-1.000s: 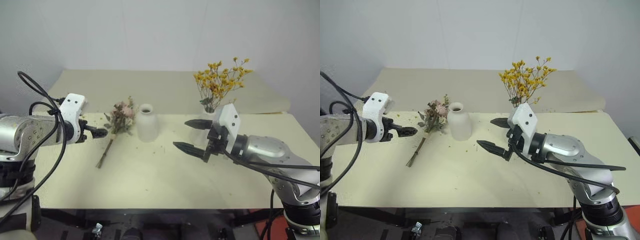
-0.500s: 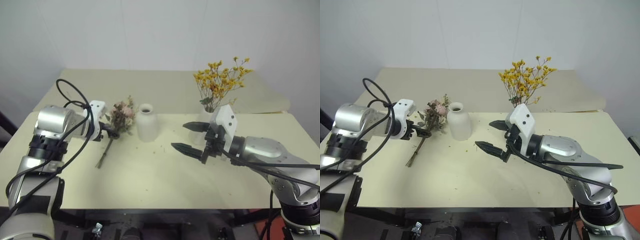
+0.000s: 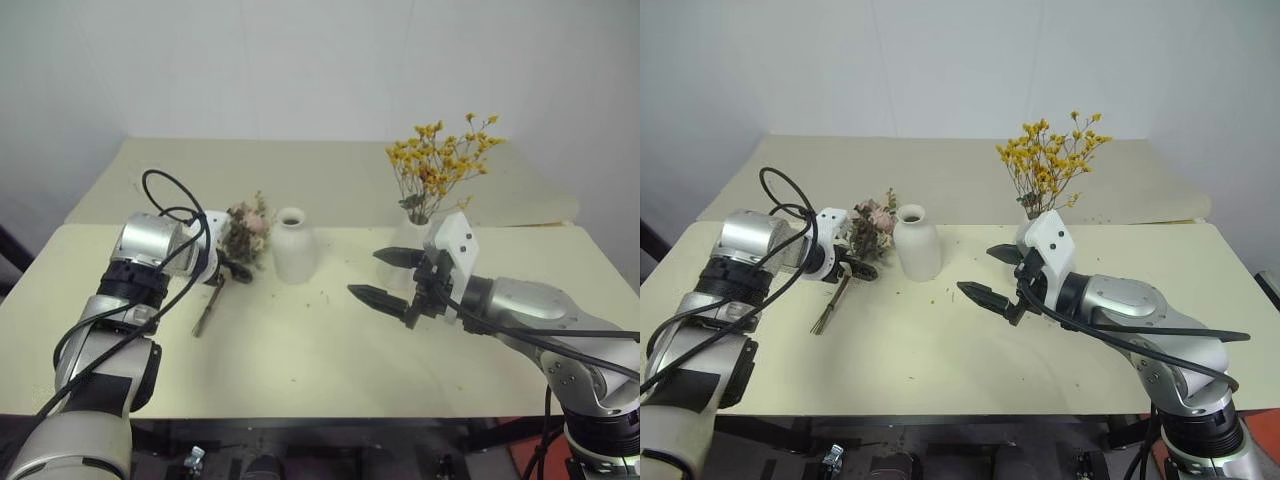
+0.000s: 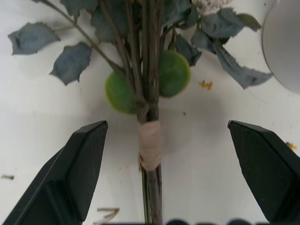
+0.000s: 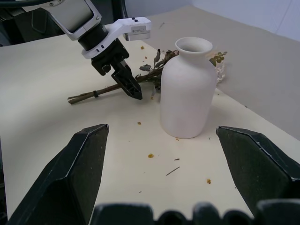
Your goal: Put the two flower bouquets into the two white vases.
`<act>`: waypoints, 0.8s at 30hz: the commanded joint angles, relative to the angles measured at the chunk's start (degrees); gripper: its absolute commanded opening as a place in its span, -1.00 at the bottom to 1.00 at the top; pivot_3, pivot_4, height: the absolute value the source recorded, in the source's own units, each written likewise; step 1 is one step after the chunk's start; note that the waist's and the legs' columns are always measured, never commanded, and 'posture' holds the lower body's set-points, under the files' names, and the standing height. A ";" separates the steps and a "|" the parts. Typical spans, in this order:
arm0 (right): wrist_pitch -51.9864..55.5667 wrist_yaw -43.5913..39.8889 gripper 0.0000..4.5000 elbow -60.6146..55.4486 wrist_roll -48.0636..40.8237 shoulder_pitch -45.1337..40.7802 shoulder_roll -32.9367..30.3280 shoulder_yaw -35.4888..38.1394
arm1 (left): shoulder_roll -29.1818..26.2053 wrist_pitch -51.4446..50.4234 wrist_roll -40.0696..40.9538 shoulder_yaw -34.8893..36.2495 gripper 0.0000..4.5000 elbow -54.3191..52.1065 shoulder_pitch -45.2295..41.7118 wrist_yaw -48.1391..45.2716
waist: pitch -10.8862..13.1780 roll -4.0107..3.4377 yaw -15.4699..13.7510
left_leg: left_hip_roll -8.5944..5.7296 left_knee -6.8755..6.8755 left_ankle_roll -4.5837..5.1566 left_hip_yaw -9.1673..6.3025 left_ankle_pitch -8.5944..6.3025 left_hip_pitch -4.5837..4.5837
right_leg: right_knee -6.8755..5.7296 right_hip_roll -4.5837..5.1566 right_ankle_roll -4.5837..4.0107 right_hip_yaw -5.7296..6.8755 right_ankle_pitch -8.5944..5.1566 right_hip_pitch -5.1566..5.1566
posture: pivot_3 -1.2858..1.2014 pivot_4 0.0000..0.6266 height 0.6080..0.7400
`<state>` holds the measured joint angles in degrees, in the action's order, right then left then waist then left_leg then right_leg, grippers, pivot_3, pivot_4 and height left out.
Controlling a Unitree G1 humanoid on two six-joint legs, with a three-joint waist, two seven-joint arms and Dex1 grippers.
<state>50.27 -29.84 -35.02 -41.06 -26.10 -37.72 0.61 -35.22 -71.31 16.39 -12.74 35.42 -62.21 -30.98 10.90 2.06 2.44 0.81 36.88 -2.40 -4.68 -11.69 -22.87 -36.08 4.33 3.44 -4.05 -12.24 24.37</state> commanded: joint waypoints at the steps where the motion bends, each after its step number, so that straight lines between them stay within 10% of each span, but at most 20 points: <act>1: -0.30 0.45 1.00 -2.02 -0.35 -0.27 -0.11 1.76 | 0.49 2.11 -2.62 -0.12 0.59 1.43 -2.25 -0.99 | 0.00 0.00 0.03 | 0.00 0.00 0.00 0.00 0.00 0.00 | 0.00 0.00 0.00 0.00 0.00 0.00 | 0.03 -0.52 1.00; 11: -0.41 0.99 1.00 -1.81 -0.01 -0.34 -0.09 1.50 | 1.00 1.67 -5.54 1.11 -0.89 3.81 -3.78 -2.46 | 0.00 0.00 0.03 | 0.01 0.00 0.00 0.00 0.00 0.00 | -0.01 -0.01 0.00 0.00 0.00 0.00 | 0.03 -0.52 1.00; 19: -1.03 0.47 1.00 -0.77 0.55 -0.99 0.36 0.96 | 2.13 5.22 -7.45 10.44 -0.95 7.02 -5.66 7.85 | 0.00 0.00 0.17 | 0.01 0.02 0.00 0.00 0.00 0.01 | -0.02 -0.01 0.01 0.00 0.01 0.00 | 0.03 -0.52 1.00; 24: -3.48 -0.58 1.00 -0.41 2.34 -0.91 0.70 0.46 | 3.52 17.32 -0.08 31.44 -0.95 4.65 -6.62 18.78 | 0.01 0.02 -0.03 | 0.02 0.04 0.00 -0.01 0.00 0.00 | -0.04 0.02 -0.06 0.01 0.08 0.02 | 0.03 -0.52 1.00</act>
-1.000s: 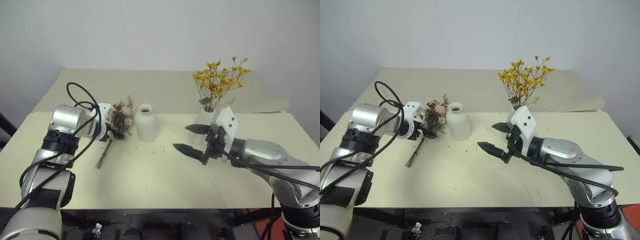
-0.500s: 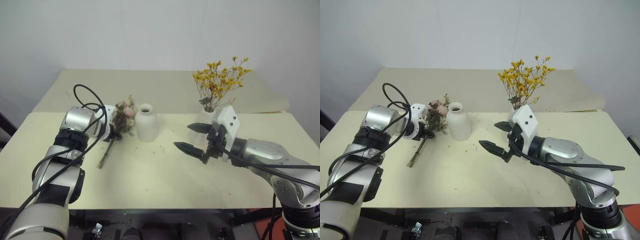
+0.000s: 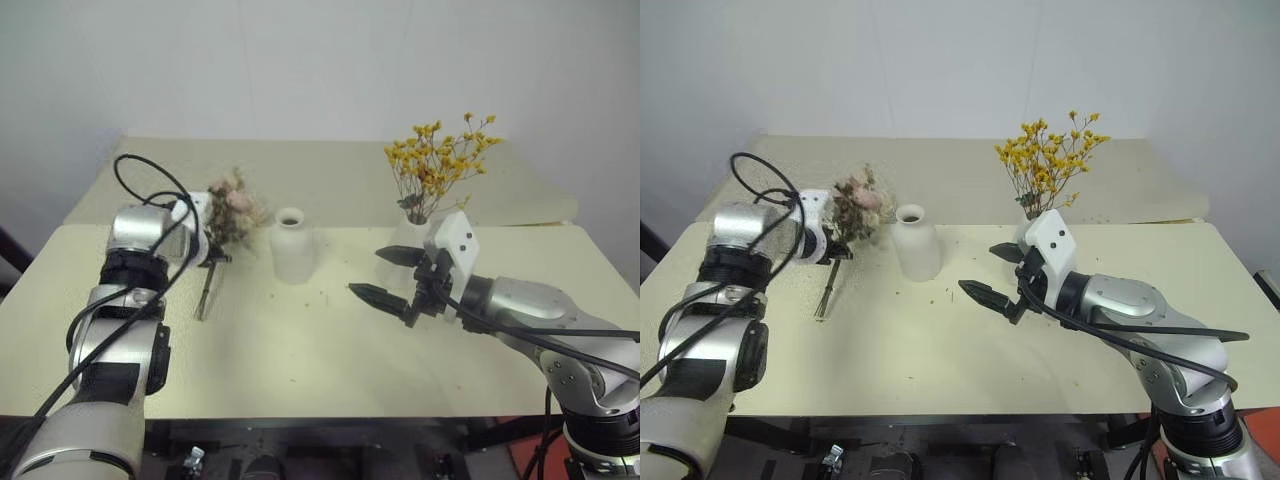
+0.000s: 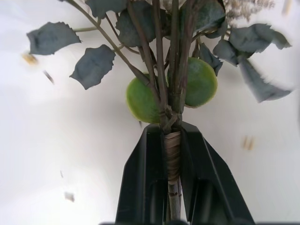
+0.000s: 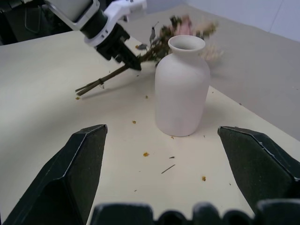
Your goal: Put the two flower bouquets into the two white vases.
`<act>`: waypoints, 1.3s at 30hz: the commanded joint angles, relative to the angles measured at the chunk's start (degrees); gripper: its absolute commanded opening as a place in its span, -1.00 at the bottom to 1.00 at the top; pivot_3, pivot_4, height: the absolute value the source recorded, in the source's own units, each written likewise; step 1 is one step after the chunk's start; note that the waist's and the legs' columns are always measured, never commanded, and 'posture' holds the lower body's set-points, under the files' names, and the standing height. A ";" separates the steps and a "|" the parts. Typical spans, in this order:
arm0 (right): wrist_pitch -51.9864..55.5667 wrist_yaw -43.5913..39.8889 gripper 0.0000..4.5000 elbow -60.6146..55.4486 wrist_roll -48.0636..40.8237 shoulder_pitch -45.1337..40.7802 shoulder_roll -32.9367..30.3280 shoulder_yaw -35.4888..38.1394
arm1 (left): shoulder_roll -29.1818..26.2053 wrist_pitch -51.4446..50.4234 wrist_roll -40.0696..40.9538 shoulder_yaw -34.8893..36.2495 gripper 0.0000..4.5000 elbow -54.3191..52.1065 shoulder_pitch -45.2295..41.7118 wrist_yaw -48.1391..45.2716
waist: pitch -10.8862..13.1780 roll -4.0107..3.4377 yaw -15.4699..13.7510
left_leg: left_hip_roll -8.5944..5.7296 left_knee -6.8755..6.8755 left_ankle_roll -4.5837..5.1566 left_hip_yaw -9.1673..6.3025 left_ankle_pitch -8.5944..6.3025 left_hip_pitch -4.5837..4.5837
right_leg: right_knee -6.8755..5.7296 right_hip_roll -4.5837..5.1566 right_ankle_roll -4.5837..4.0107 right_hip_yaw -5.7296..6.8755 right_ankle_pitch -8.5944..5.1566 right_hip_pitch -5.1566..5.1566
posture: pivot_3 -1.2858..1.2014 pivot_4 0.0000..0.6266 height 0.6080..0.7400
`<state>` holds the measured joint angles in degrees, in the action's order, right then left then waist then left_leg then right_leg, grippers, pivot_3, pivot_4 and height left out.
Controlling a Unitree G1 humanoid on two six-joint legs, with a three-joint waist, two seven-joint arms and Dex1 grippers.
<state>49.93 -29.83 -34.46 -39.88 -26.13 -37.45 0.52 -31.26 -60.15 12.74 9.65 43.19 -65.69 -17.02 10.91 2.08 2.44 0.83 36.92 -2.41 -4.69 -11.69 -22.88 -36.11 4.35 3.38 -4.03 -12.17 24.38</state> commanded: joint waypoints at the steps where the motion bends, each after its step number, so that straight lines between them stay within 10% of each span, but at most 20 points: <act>1: -3.80 -0.59 1.00 -0.97 1.74 -0.86 0.69 0.43 | 0.20 9.84 4.01 10.61 -0.95 -5.51 -2.37 5.76 | 0.00 0.00 -0.02 | 0.00 0.01 0.00 0.00 0.00 0.00 | 0.02 0.01 -0.07 0.00 0.05 0.00 | 0.03 -0.52 1.00; 16: -10.16 3.22 1.00 -1.34 7.73 2.43 7.32 0.91 | 5.04 36.79 25.95 23.12 -0.95 -7.86 -3.89 -24.26 | -0.01 0.01 0.10 | -0.05 0.03 -0.05 0.01 0.03 0.00 | 0.04 0.02 -0.30 -0.01 0.29 -0.05 | 0.03 -0.52 1.00; 39: -10.16 8.25 1.00 -6.07 10.57 6.78 7.92 2.38 | 8.32 50.12 16.23 10.73 -0.95 16.06 -10.57 -49.30 | -0.01 0.01 0.06 | -0.05 0.04 -0.04 0.00 0.03 -0.01 | 0.04 0.00 0.04 -0.02 0.09 -0.08 | 0.03 -0.52 1.00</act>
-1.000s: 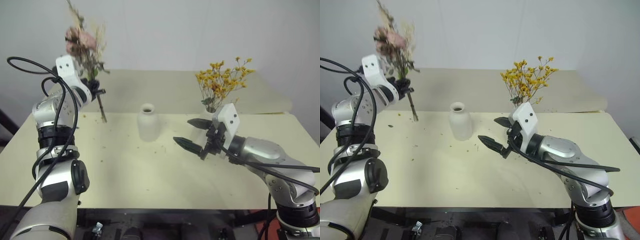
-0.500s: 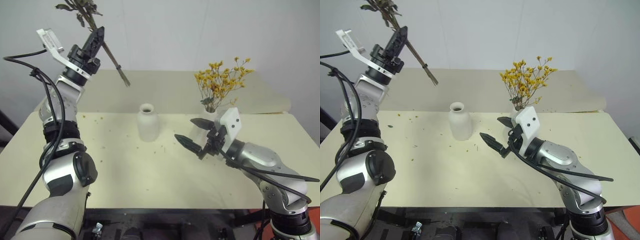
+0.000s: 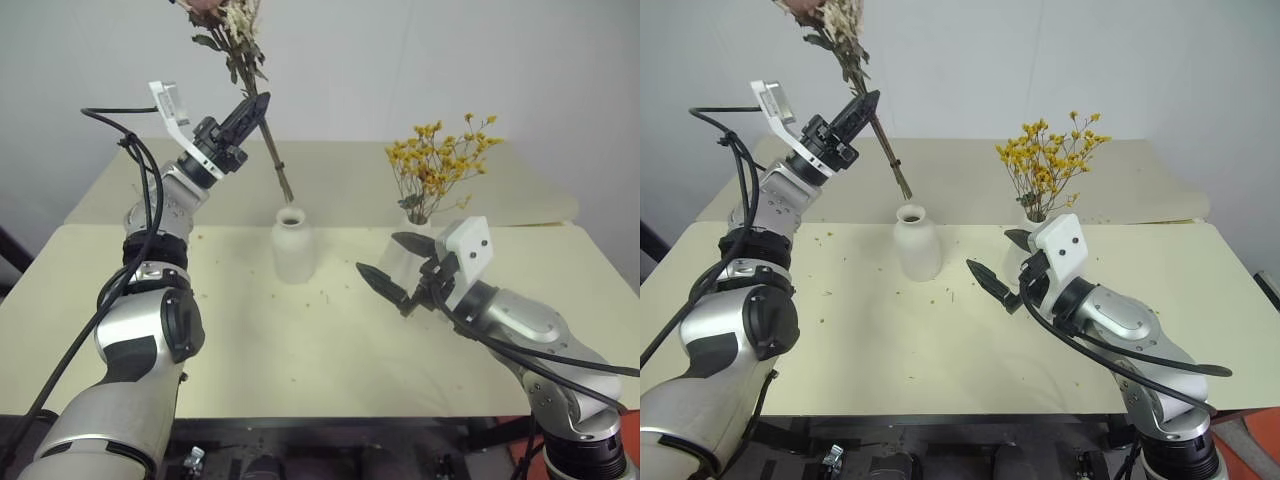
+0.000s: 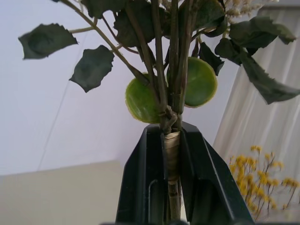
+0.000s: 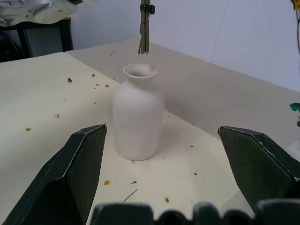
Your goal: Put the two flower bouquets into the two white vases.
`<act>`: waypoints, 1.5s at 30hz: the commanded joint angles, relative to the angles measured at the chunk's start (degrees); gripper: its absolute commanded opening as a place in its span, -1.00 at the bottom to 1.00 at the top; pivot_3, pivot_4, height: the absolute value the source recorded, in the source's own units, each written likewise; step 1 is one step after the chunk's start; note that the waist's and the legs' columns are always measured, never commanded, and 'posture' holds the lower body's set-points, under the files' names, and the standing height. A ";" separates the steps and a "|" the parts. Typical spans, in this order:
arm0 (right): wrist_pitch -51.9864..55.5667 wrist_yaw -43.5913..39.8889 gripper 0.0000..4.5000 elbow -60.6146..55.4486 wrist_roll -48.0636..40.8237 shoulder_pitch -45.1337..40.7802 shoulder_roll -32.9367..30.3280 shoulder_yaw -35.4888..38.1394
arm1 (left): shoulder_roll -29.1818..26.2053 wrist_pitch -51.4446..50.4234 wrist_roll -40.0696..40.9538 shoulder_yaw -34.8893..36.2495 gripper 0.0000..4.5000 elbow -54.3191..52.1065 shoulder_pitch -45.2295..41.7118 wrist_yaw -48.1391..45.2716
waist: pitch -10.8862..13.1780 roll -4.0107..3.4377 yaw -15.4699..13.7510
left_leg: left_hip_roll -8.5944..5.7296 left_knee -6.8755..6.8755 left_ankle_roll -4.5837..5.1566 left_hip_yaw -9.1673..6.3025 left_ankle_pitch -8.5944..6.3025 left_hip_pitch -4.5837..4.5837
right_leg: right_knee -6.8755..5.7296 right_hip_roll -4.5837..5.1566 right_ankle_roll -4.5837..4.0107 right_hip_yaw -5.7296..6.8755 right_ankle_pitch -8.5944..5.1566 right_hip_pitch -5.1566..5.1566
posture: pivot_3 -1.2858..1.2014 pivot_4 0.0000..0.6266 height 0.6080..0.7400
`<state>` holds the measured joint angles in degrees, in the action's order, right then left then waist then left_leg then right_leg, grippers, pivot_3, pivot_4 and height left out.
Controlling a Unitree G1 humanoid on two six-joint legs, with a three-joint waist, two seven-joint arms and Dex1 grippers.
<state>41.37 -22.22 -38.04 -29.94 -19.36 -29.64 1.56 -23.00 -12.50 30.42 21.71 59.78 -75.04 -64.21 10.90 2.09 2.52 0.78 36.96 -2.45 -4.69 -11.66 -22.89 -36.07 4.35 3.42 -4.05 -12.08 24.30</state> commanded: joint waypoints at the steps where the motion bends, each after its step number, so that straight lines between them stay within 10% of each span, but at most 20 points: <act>1: -1.56 0.66 1.00 -2.43 0.81 0.11 0.08 1.21 | 0.15 2.57 -1.55 -1.37 -0.95 -0.51 -0.97 -2.43 | 0.00 0.00 -0.02 | 0.00 0.00 0.00 0.00 0.00 0.00 | 0.00 0.00 0.00 0.00 0.00 0.00 | 0.03 -0.52 1.00; 31: -2.98 -0.46 1.00 0.40 4.70 0.73 1.19 -0.26 | 2.85 10.48 -4.72 -4.42 -0.95 -3.45 7.47 -6.29 | 0.00 0.00 0.11 | 0.01 0.00 0.00 0.00 0.00 0.04 | -0.03 -0.01 -0.01 -0.01 0.00 -0.01 | 0.03 -0.52 1.00; 45: -3.34 -1.03 1.00 0.83 5.49 1.65 1.25 -0.08 | 0.42 8.01 -6.89 -8.84 0.90 -10.39 13.92 -11.97 | 0.00 0.00 0.08 | 0.02 0.01 0.01 -0.01 0.00 0.05 | -0.05 -0.02 -0.07 -0.01 0.04 -0.01 | 0.03 -0.52 1.00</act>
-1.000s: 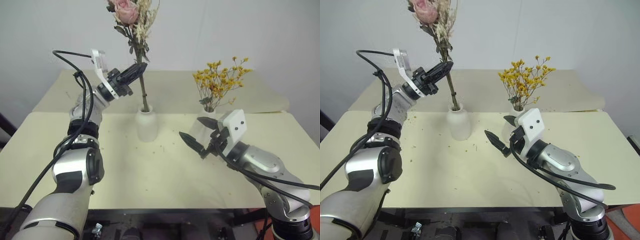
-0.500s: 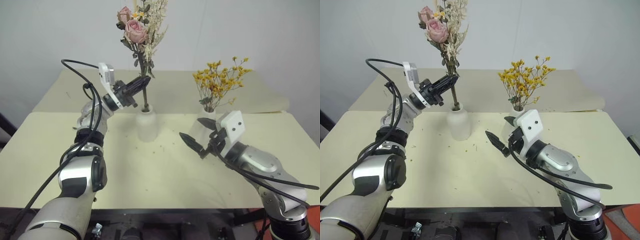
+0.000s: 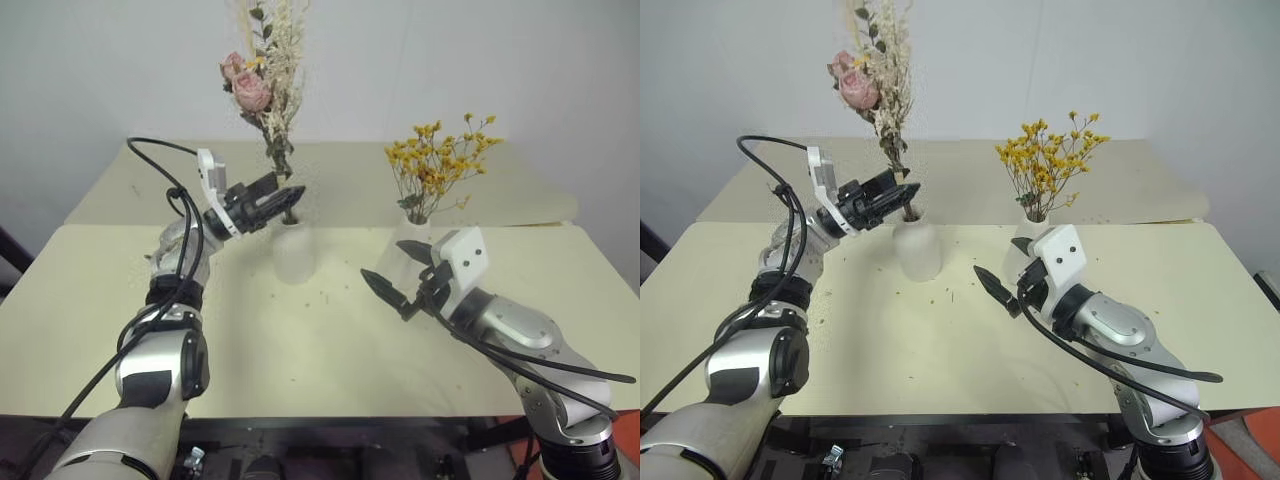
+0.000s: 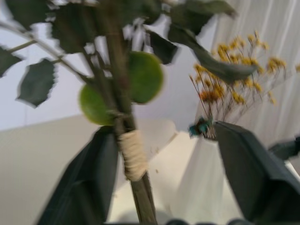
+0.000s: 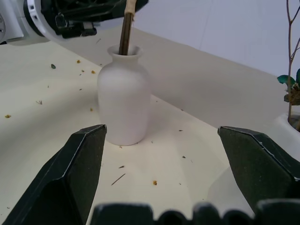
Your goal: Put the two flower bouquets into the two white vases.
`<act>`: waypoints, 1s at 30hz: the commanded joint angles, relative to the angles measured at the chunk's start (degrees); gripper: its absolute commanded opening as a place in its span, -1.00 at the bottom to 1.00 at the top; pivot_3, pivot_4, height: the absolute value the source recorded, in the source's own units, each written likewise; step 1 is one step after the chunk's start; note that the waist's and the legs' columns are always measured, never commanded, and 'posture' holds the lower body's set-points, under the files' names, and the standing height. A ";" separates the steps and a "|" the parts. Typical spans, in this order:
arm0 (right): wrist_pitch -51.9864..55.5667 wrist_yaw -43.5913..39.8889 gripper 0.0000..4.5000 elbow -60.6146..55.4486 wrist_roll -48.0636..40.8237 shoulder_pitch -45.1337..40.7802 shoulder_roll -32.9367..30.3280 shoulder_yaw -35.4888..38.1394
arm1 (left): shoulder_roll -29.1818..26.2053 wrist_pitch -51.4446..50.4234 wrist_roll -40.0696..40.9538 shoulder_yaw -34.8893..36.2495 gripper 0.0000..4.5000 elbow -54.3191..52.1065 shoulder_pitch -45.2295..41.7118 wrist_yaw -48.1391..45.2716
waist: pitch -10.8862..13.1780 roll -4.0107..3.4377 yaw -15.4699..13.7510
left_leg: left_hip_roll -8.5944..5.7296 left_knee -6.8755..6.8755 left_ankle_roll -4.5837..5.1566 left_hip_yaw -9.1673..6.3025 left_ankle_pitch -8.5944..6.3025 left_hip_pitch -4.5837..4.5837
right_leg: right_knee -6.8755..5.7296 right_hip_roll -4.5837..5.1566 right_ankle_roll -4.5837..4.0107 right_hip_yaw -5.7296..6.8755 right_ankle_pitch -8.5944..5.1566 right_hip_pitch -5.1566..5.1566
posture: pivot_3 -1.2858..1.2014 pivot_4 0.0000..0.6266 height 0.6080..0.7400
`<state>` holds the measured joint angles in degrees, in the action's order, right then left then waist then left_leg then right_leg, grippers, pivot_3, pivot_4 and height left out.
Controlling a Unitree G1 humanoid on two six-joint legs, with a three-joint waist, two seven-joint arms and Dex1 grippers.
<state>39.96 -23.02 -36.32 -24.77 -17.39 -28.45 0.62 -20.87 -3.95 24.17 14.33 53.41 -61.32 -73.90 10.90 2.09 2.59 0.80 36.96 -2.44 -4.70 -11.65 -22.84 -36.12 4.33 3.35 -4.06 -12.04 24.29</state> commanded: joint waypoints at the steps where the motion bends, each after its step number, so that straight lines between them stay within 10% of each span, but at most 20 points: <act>1: -1.93 -0.32 1.00 -0.76 0.35 -0.35 0.09 0.82 | -2.33 -0.22 -2.14 -2.80 0.98 -4.34 0.76 -1.91 | 0.00 0.00 0.02 | 0.00 0.00 0.00 0.00 0.00 0.00 | 0.00 0.00 0.00 0.00 0.00 0.00 | 0.03 -0.52 1.00; 30: -1.81 -0.40 1.00 0.27 0.93 0.03 -0.28 3.20 | -19.50 -5.53 -5.50 -2.85 0.98 -25.76 11.20 3.55 | 0.00 -0.01 0.04 | 0.04 0.00 0.00 0.01 0.00 0.06 | -0.04 -0.02 -0.05 -0.01 0.02 -0.01 | 0.03 -0.52 1.00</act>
<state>39.32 -23.58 -34.22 -23.40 -17.30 -28.48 1.32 -38.55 -9.03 17.08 8.56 30.77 -49.56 -72.15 10.90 2.08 2.63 0.85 36.96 -2.44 -4.69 -11.66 -22.80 -36.15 4.31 3.42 -4.06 -12.09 24.29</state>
